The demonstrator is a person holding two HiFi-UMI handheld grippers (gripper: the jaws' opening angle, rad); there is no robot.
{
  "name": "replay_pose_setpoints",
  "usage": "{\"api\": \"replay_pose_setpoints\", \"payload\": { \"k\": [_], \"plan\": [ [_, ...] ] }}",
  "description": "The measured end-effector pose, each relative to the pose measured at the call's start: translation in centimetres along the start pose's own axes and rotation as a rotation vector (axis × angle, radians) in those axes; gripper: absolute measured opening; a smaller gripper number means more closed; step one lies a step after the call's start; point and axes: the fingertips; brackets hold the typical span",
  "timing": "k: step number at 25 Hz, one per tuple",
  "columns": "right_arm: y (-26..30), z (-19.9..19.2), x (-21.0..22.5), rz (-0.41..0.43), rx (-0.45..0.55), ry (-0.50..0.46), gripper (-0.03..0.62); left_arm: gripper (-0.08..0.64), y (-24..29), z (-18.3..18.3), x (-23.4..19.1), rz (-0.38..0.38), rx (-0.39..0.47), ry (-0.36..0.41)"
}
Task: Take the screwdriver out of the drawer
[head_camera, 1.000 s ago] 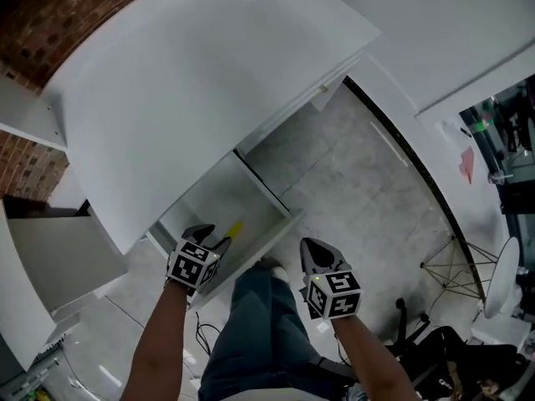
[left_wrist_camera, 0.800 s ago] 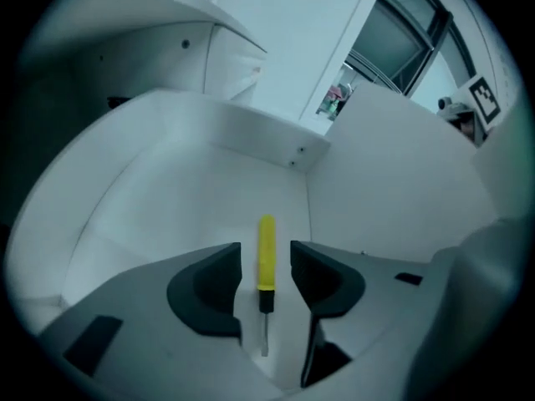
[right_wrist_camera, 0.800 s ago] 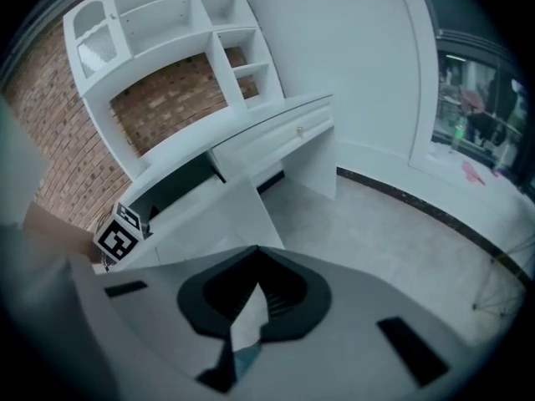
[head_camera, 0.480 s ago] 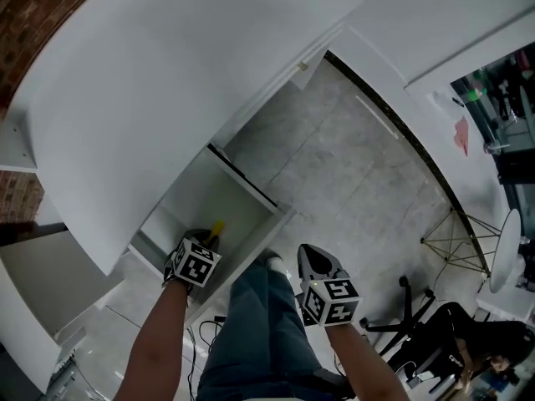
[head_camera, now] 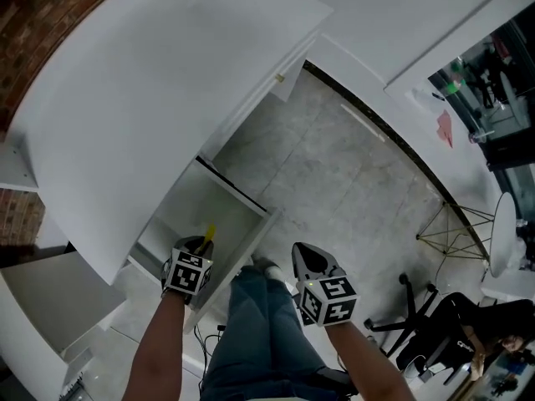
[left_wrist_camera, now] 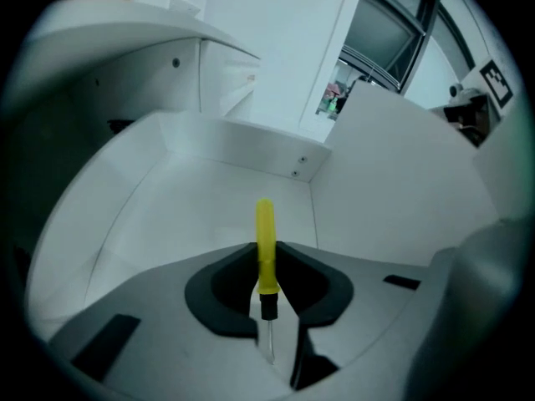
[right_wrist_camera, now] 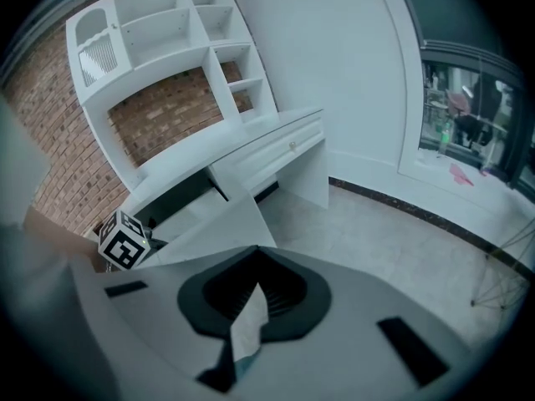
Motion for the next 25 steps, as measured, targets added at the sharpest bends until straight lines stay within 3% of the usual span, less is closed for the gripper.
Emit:
{"api": "replay_pose_setpoints", "payload": {
  "k": [8, 14, 25],
  "plan": [
    [-4.0, 4.0, -2.9, 0.058, 0.104, -0.080, 0.011, 0.074, -6.2, 4.1, 1.8, 0.019, 0.177, 0.009],
    [-8.5, 7.3, -5.0, 0.102, 0.191, -0.169, 0.009, 0.074, -13.0, 6.7, 3.5, 0.072, 0.346, -0.043],
    [-19.7, 13.4, -9.4, 0.070, 0.449, -0.431, 0.009, 0.074, -28.8, 11.1, 7.1, 0.186, 0.701, -0.029]
  ]
}}
Point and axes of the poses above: the fingertips, and each gripper's own axes: y forward along the fingers, x to its right, z out of its top, and after that the axes turned 2 degrees about -y, right-handed
